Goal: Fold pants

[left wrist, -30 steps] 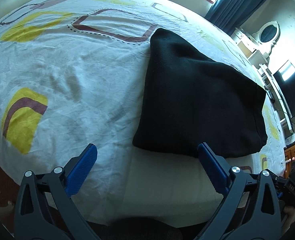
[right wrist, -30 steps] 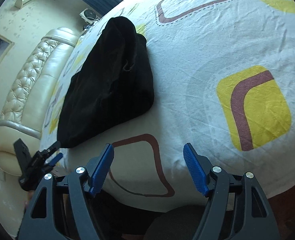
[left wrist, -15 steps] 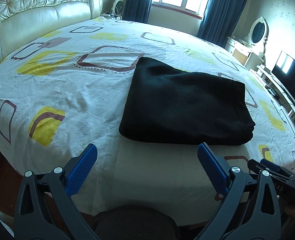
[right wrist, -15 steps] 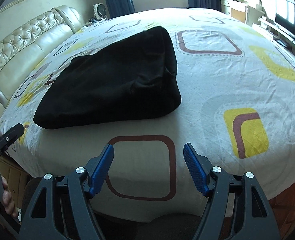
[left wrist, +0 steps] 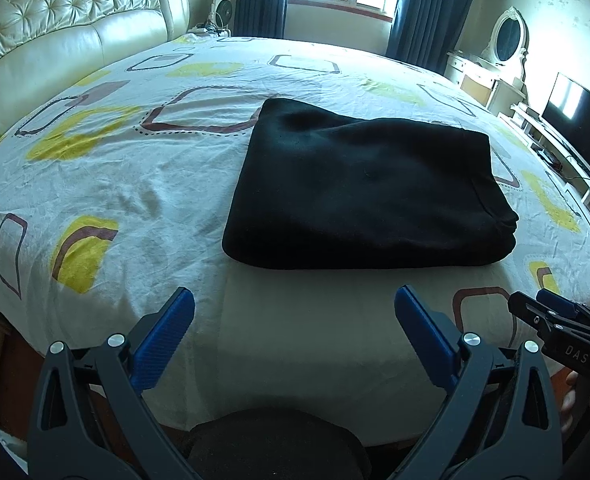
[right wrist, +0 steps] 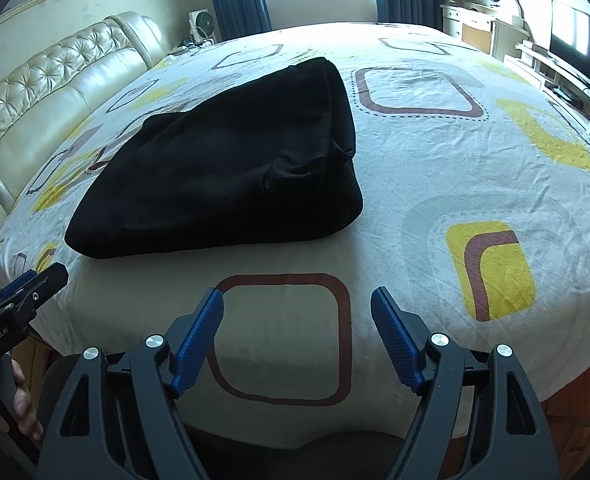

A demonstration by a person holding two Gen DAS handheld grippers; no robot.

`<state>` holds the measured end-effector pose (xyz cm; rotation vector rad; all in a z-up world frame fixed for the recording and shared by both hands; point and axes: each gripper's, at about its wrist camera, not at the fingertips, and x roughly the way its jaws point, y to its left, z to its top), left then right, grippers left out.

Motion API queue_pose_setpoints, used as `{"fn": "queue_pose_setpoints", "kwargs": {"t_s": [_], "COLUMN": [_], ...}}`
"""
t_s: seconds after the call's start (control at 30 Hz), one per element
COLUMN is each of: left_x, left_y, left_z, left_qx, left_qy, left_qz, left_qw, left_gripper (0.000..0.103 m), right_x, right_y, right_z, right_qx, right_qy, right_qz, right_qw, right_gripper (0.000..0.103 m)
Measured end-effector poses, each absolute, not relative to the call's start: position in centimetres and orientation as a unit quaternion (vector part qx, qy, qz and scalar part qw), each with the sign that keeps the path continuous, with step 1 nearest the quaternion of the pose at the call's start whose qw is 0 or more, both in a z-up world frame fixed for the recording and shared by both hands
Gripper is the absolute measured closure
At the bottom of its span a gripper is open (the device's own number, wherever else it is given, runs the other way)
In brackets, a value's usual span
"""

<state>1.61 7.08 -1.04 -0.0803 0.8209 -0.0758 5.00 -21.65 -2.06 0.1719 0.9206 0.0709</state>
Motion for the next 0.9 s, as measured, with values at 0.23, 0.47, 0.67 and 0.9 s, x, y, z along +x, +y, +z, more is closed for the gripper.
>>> {"fn": "queue_pose_setpoints", "kwargs": {"t_s": [0.23,0.47,0.67,0.9], "left_x": [1.64,1.65,1.64,1.52], "left_y": [7.14,7.08,7.0,6.77], "left_z": [-1.02,-1.05,-1.05,-1.02], "left_qx": [-0.044,-0.044,-0.042,-0.04], "left_qy": [0.4,0.401,0.402,0.401], "left_qz": [-0.036,-0.038,-0.038,-0.04], "left_qw": [0.915,0.914,0.914,0.914], "left_gripper": [0.003,0.003,0.003,0.003], "right_x": [5.11,5.08,5.03,5.03], "right_y": [-21.77,-21.5,-21.37,-21.3], "right_z": [-2.27,-2.4,-2.43,-2.4], "right_qx": [0.087,0.086,0.087,0.087], "right_qy": [0.451,0.455,0.457,0.459], "right_qz": [0.033,0.035,0.034,0.035], "right_qw": [0.888,0.886,0.885,0.884], "right_gripper": [0.028,0.028,0.028,0.028]}}
